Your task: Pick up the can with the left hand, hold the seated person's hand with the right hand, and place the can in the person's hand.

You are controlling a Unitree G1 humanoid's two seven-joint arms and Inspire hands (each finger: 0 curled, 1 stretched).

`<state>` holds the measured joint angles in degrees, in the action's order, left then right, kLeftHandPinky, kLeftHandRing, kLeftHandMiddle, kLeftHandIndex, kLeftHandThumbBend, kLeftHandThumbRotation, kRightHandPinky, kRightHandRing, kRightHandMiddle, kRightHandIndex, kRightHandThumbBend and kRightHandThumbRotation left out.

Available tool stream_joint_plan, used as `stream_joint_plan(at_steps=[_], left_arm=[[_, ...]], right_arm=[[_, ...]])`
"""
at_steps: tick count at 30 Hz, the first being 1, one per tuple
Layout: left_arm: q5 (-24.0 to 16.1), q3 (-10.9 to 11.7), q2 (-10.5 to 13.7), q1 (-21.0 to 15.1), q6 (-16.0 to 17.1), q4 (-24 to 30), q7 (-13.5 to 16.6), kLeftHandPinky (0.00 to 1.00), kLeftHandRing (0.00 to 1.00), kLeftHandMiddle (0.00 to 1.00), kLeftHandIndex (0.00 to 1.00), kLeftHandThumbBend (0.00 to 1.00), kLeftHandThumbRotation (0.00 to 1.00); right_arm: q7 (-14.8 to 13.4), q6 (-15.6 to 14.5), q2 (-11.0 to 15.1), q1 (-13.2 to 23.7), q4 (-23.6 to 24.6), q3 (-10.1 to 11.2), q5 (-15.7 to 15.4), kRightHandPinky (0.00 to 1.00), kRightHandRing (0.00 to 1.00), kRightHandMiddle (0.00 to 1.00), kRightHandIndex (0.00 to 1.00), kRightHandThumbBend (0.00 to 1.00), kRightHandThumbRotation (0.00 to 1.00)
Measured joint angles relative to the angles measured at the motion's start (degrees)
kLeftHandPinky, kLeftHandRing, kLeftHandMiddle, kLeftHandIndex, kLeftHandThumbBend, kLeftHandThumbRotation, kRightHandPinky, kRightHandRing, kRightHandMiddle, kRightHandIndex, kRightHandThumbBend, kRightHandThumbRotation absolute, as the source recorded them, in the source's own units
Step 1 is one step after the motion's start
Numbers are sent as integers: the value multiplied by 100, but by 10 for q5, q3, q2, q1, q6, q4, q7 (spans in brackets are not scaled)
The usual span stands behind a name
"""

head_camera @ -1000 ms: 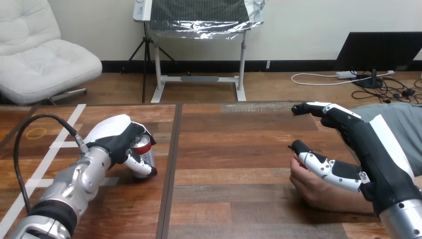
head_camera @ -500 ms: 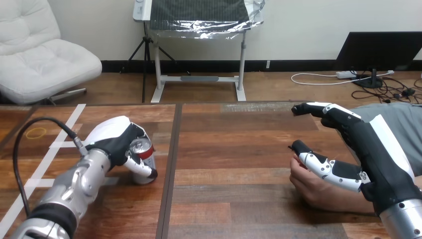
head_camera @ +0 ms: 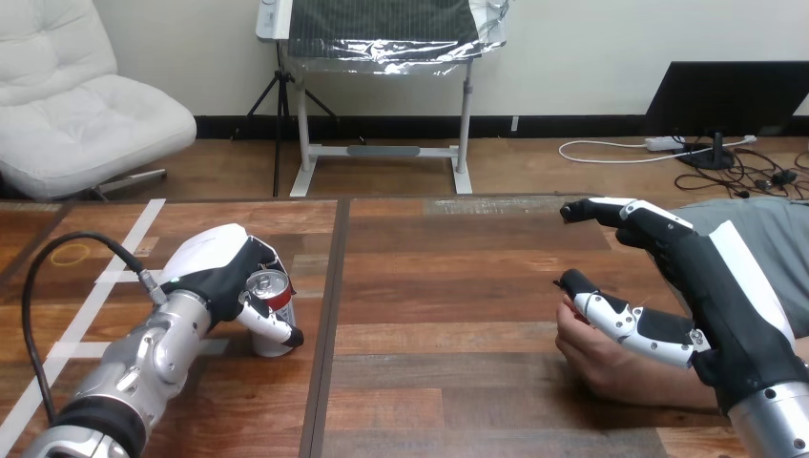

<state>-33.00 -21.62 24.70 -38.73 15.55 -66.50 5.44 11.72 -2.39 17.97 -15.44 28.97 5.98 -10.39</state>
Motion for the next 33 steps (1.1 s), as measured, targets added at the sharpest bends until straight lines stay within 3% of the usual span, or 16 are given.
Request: stream_joint_plan(at_steps=[33], left_arm=[[-11, -1, 0, 3, 1, 1, 18, 37, 43, 49, 50, 70, 0]], right_arm=[[0, -1, 0, 0, 0, 0, 0, 89, 88, 84, 75, 48, 0]])
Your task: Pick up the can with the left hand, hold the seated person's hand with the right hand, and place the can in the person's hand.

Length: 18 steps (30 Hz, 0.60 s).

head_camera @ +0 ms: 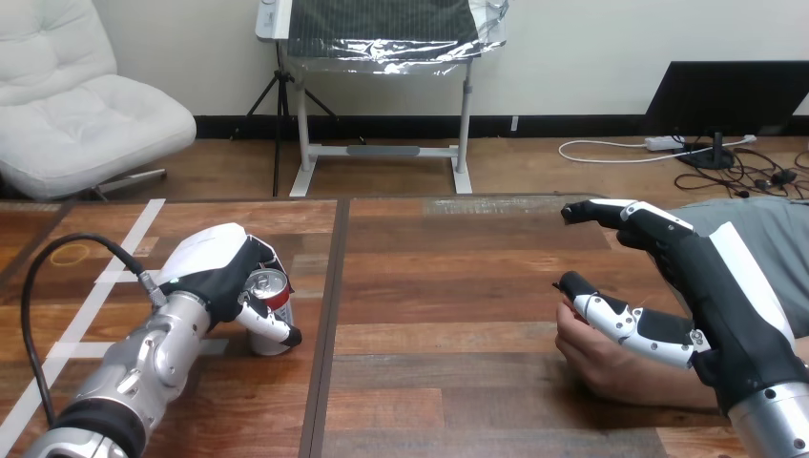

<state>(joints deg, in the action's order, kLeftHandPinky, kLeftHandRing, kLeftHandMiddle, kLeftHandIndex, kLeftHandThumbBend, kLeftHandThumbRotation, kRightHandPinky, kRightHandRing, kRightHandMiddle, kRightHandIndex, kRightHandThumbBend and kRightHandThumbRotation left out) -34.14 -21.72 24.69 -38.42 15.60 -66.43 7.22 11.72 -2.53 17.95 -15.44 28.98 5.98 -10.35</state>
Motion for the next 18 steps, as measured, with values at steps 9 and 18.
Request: stream_joint_plan(at_steps=[9, 18], left_arm=[[0, 0, 0, 3, 6, 8, -1, 38, 43, 49, 50, 70, 0], [3, 2, 0, 4, 12, 26, -11, 37, 43, 49, 50, 69, 0]], right_arm=[[0, 0, 0, 0, 0, 0, 2, 89, 87, 83, 75, 49, 0], [0, 0, 0, 0, 0, 0, 5, 89, 87, 83, 75, 49, 0]])
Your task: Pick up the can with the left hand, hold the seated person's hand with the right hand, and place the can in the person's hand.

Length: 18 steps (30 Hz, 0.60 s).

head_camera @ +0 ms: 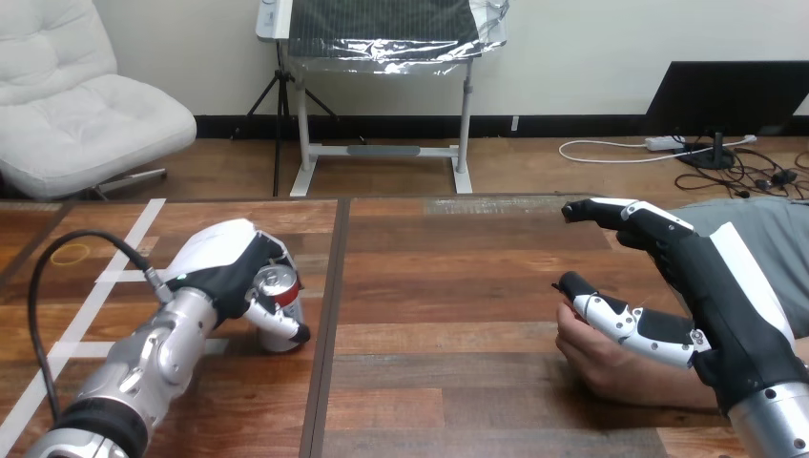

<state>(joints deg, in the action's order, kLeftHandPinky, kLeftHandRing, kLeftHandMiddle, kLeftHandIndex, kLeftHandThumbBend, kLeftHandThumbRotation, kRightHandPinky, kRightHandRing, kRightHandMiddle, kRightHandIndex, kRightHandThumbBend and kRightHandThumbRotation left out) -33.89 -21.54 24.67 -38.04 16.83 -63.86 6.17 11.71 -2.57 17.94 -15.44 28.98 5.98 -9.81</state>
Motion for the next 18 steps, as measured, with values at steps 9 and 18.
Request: stream_joint_plan(at_steps=[9, 18], left_arm=[[19, 8, -2, 0, 1, 31, -6, 35, 41, 47, 51, 68, 0], [40, 20, -9, -3, 3, 60, -15, 36, 42, 48, 51, 67, 0]], right_arm=[[0, -2, 0, 0, 0, 0, 1, 89, 88, 84, 76, 50, 0], [0, -3, 0, 0, 0, 0, 1, 89, 88, 84, 77, 51, 0]])
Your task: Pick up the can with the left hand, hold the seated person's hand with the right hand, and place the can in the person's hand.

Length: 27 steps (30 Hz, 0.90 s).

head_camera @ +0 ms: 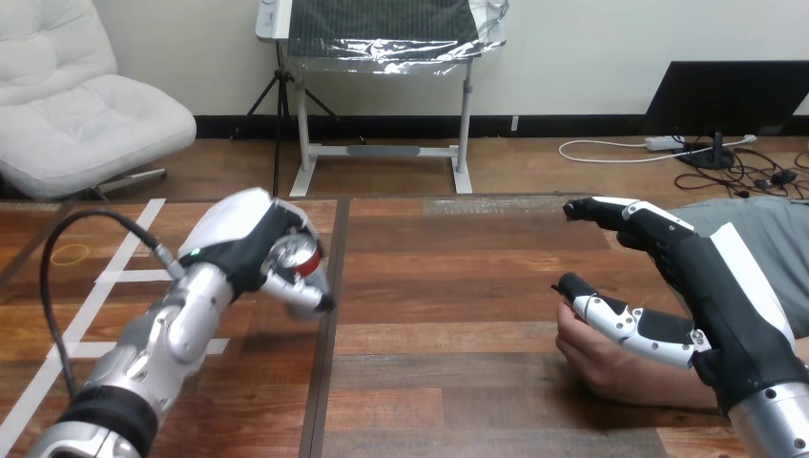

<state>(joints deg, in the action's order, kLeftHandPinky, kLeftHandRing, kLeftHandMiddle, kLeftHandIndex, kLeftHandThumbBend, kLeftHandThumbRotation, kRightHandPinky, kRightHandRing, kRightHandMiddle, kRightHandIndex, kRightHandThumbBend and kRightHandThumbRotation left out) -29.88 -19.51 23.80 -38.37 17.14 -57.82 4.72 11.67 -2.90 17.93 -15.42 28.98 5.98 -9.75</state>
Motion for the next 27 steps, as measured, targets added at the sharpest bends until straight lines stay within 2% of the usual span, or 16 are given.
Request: stream_joint_plan(at_steps=[10, 17, 21, 27], left_arm=[[15, 13, -13, -10, 1, 16, -3, 36, 41, 48, 51, 68, 0], [17, 14, -22, -20, 1, 25, -3, 37, 42, 48, 50, 68, 0], [18, 14, -28, -27, 0, 31, -3, 37, 42, 48, 50, 68, 0], [18, 15, -37, -37, -1, 41, -3, 35, 41, 47, 50, 68, 0]], right_arm=[[-1, 0, 0, 0, 0, 0, -1, 90, 89, 84, 77, 52, 0], [-1, 0, 0, 0, 0, 0, -2, 89, 87, 83, 76, 54, 0], [-4, 0, 1, 0, 0, 0, -26, 83, 84, 81, 75, 57, 0], [-8, 0, 3, 0, 0, 3, -42, 80, 82, 80, 74, 60, 0]])
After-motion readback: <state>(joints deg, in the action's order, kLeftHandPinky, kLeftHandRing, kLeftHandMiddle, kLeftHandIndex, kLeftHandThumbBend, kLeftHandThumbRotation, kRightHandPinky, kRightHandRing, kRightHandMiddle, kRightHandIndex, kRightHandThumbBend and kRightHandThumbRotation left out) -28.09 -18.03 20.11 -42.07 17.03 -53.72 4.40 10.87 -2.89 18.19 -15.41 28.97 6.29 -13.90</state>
